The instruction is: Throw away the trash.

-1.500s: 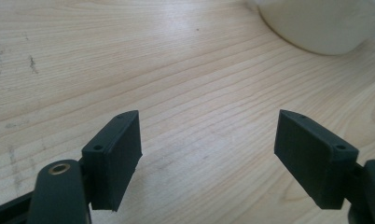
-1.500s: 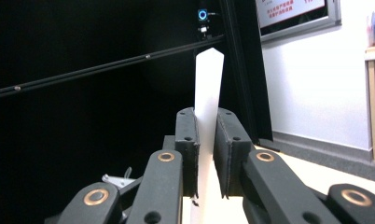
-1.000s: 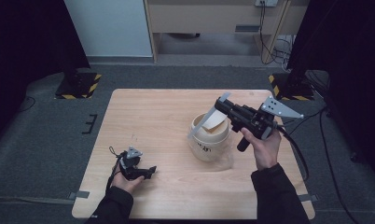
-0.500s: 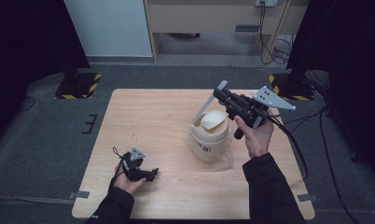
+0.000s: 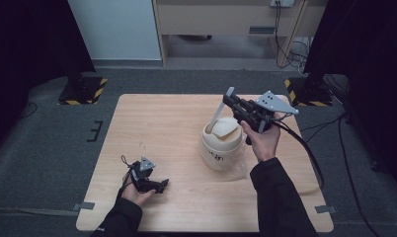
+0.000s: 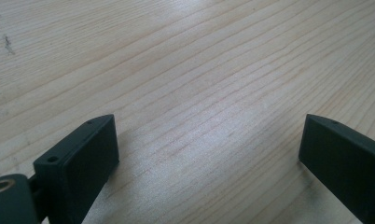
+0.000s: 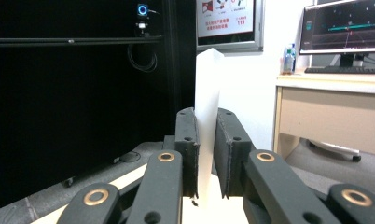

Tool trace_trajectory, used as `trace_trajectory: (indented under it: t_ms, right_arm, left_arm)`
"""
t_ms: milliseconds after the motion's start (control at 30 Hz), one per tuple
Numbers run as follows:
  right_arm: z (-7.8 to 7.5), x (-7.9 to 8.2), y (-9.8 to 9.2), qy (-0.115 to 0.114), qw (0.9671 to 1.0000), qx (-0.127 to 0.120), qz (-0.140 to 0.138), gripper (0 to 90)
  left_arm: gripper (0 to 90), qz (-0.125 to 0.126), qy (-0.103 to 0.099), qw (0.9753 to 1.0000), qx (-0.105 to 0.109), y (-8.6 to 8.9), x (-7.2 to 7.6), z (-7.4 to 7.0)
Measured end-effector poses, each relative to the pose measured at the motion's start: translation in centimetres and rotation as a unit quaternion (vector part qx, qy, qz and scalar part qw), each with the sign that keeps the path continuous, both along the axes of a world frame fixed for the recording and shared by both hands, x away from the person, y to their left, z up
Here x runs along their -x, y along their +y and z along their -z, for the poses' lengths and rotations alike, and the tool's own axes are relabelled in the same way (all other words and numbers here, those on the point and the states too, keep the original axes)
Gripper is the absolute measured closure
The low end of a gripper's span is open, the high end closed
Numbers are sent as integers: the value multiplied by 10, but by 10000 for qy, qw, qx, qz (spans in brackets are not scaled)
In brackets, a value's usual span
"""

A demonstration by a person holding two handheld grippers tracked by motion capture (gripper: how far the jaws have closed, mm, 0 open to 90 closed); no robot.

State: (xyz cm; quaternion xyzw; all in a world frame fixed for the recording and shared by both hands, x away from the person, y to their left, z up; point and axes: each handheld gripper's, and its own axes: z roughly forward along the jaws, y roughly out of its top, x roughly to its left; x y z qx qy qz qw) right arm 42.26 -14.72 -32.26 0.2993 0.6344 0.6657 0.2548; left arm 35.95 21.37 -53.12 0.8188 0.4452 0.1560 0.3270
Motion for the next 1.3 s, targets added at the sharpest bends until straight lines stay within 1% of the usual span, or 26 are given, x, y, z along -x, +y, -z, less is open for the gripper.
trace_trajectory:
  t_ms: [67,133,200,267,300,433,500,567,600,700,767,833,933,1033,1100,1133,1167,1200,1233,1300]
  right_arm:
    - [5,-2,0,97,9999,-10,-22,788]
    - [9,-4,-1,191,9998,-67,-25,705]
    - [11,-5,-3,197,9997,-112,8,642]
    - [10,-5,-8,242,9996,-170,-19,550]
    - [10,-5,-11,201,9997,-155,19,530]
    - [7,-2,-31,183,9990,-371,159,411]
    - [8,-1,-43,205,9987,-385,273,370]
    - [12,0,-55,270,9982,-384,383,315]
    - [16,1,-61,327,9977,-376,450,279]
    - [30,3,-78,508,9964,-238,641,224]
    - [43,6,-88,652,9951,-139,724,199]
    - [59,9,-97,860,9932,-25,787,187]
    - [84,13,-110,1188,9890,152,873,173]
    - [109,18,-121,1573,9825,317,948,167]
    - [128,23,-128,1843,9770,415,992,168]
    - [134,24,-130,1941,9748,463,992,168]
    - [150,28,-136,2157,9695,566,1018,169]
    - [150,28,-136,2157,9695,566,1018,169]
    - [157,29,-140,2309,9655,658,1009,165]
    - [169,29,-147,2501,9579,907,1078,158]
  left_arm:
    - [40,1,-2,10000,0,0,0,0]
    - [40,10,-6,10000,-9,0,0,0]
    - [39,24,-8,10000,-21,0,0,0]
    - [39,24,-16,10000,-17,0,0,0]
    - [38,28,-17,10000,-12,0,0,0]
    - [28,51,-47,10000,-32,0,0,1]
    - [21,69,-63,9999,-44,-1,0,2]
    - [13,87,-84,9999,-46,-1,0,2]
    - [7,98,-96,9999,-56,-1,0,3]
    - [2,109,-122,9998,-85,-2,1,3]
    - [2,111,-124,9998,-83,-2,1,3]
    - [2,111,-130,9998,-80,-2,1,4]
    - [0,115,-192,9997,-41,-1,2,5]
    - [0,112,-213,9997,-30,-1,2,5]
    - [0,112,-214,9997,-31,-1,2,5]
    - [0,110,-216,9997,-32,-1,2,5]
    - [0,112,-215,9997,-31,-1,2,5]
    - [0,112,-214,9997,-31,-1,2,5]
    - [0,114,-215,9997,-31,-1,2,5]
    - [0,110,-216,9997,-33,-1,2,5]
